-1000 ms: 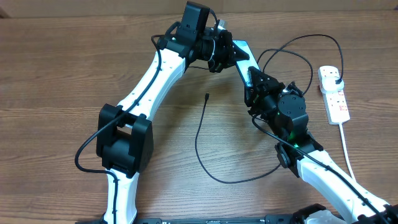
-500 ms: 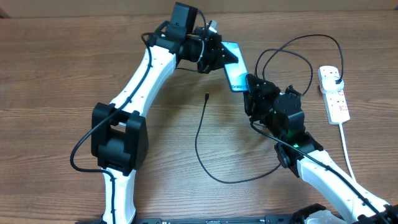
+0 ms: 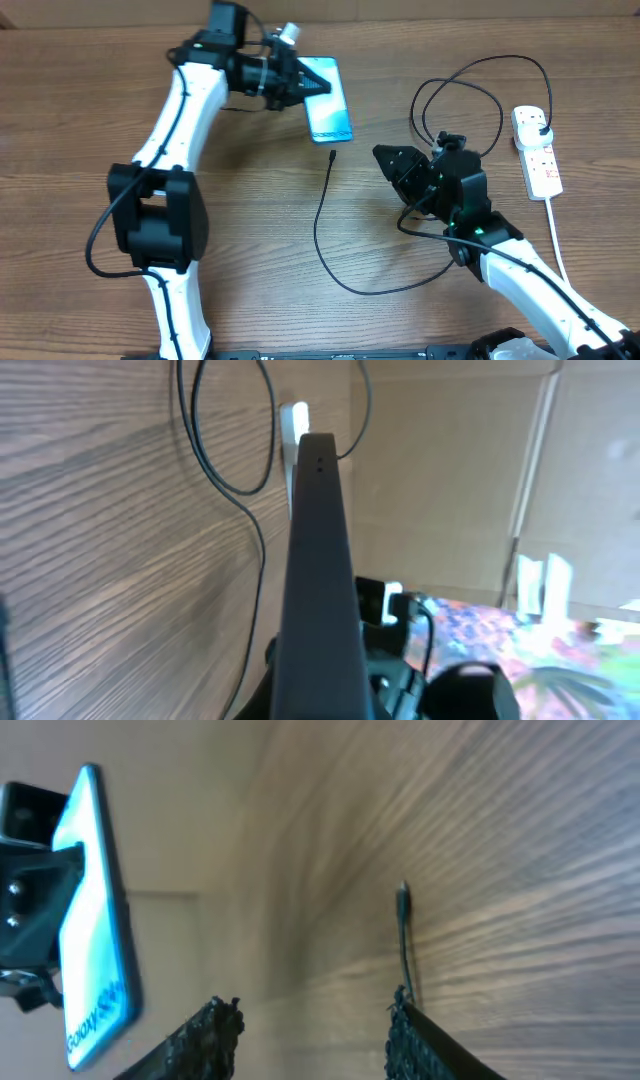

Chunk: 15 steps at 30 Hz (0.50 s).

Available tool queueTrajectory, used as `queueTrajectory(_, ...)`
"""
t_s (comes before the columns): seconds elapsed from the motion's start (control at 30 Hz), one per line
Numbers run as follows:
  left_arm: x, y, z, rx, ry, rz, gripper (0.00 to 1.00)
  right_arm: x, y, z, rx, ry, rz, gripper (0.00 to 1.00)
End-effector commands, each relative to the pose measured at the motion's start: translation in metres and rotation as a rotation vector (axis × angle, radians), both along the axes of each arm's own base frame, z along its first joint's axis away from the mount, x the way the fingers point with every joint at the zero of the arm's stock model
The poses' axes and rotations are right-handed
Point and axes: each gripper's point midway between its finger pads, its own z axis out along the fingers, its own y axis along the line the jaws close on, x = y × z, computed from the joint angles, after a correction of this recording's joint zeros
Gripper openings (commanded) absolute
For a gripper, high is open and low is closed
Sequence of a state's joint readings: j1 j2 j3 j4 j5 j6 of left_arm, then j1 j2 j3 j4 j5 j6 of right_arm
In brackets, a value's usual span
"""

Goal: Plug charger to phone and switch on socket
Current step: 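Release the right gripper and hold the phone up with the left gripper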

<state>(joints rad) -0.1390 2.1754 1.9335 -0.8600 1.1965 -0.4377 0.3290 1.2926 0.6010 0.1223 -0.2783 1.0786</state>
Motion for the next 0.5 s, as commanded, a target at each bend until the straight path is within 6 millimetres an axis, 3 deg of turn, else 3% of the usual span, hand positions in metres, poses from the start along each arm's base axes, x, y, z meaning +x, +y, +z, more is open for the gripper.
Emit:
queueTrajectory(0.0, 0.002, 0.020, 0.027, -0.100, -0.075, -0.017, 0.04, 0.005, 0.012, 0.036, -0.063, -0.098, 0.150, 0.50)
queueTrajectory(0.23, 0.011, 0.050, 0.034, -0.142, -0.073, 0.030, 0.04, 0.019, 0.017, 0.048, -0.217, 0.011, 0.246, 0.48)
queueTrajectory(0.4, 0.017, 0.067, 0.034, -0.140, -0.072, 0.066, 0.04, 0.034, 0.032, 0.034, -0.281, 0.098, 0.320, 0.44)
queueTrajectory(0.47, 0.021, 0.081, 0.034, -0.140, -0.074, 0.094, 0.04, 0.041, 0.044, 0.017, -0.292, 0.141, 0.348, 0.45)
